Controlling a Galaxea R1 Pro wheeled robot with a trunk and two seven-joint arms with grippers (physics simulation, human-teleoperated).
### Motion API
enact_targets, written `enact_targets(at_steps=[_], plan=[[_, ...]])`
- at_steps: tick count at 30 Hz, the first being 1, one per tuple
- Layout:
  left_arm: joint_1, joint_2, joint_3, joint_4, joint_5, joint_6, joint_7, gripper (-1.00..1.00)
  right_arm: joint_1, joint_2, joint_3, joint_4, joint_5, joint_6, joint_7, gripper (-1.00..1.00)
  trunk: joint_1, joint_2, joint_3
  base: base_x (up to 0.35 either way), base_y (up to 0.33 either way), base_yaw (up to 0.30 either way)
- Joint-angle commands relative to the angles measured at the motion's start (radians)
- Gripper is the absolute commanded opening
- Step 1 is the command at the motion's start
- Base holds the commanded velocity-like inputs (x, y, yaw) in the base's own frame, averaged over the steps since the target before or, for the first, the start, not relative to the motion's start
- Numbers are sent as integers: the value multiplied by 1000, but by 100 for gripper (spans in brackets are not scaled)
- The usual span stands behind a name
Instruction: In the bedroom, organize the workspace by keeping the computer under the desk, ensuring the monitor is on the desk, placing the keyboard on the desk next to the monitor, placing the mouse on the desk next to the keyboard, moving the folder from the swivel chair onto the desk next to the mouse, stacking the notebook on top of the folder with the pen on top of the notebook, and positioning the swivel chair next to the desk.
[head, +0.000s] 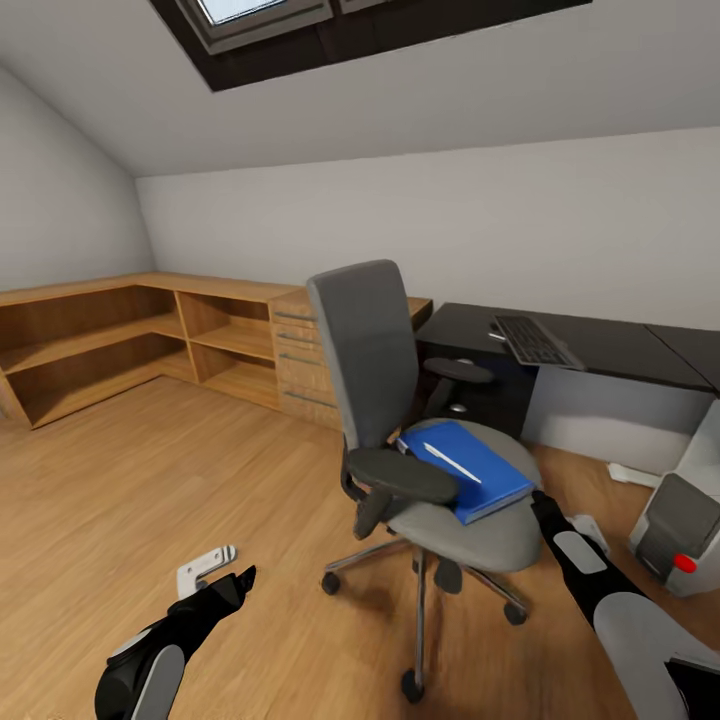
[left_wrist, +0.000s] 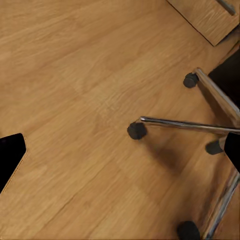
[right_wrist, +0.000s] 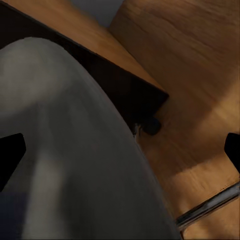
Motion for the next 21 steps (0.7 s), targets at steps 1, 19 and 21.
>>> enact_targets(at_steps=[1,19,21], plan=[[-1,-1,0,-1,10,4,8,100,1,4,6,14,-21,-3,-4,100,0,0,-1,232,0,273],[-1,-2,-6,5,9,4,6,100,1,-70,10,9,-18,-5,-2,100,0,0,-1,110,0,110],[-1,-12,-17,-3,7,0,7,100,1,-64,11,12,-13,-5,-3,100,0,0,-1,0,0,0]])
